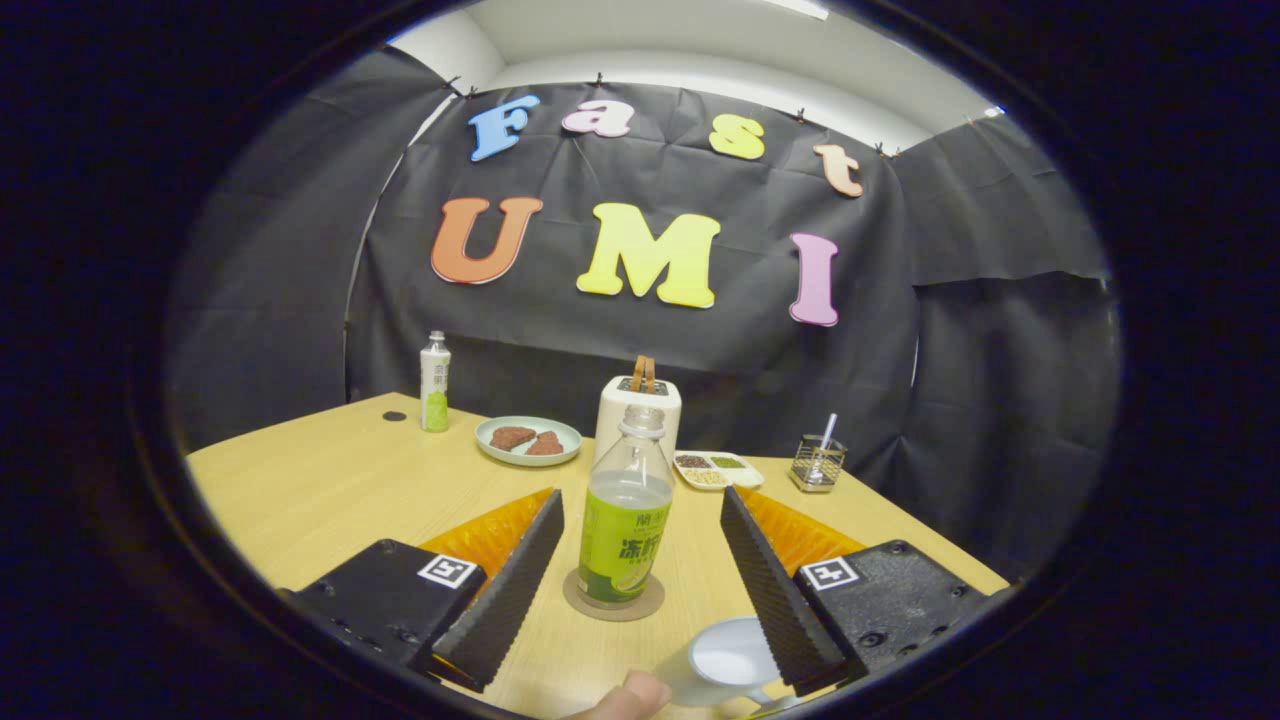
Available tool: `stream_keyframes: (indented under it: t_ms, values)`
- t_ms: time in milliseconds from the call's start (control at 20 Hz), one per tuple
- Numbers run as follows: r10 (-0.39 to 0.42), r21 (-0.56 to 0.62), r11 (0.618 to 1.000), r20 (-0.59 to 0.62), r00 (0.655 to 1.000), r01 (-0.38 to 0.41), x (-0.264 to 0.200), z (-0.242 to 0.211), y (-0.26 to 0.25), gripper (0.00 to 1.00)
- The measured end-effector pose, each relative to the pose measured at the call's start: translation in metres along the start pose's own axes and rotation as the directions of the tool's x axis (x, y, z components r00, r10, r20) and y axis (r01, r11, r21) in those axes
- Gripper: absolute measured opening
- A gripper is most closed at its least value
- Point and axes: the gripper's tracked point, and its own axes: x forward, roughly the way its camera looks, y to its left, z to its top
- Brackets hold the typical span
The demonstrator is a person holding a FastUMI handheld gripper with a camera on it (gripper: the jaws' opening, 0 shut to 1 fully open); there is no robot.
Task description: Take the bottle from table, then pour the juice into the cup, finally place the bottle on the coaster
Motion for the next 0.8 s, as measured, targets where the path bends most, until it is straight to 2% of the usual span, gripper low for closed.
stream_keyframes:
  t_ms: [150, 500, 600, 800]
  values:
    - [-0.018, 0.01, 1.0, 0.004, 1.0, 0.018, -0.031, -0.01, -0.012, 1.0]
    - [0.061, 0.176, 0.982, 0.031, 0.998, -0.065, -0.096, -0.012, -0.02, 1.0]
    - [0.065, 0.169, 0.983, 0.055, 0.996, -0.074, -0.115, -0.009, -0.027, 1.0]
    - [0.066, 0.073, 0.995, 0.071, 0.995, -0.071, -0.15, 0.0, -0.033, 1.0]
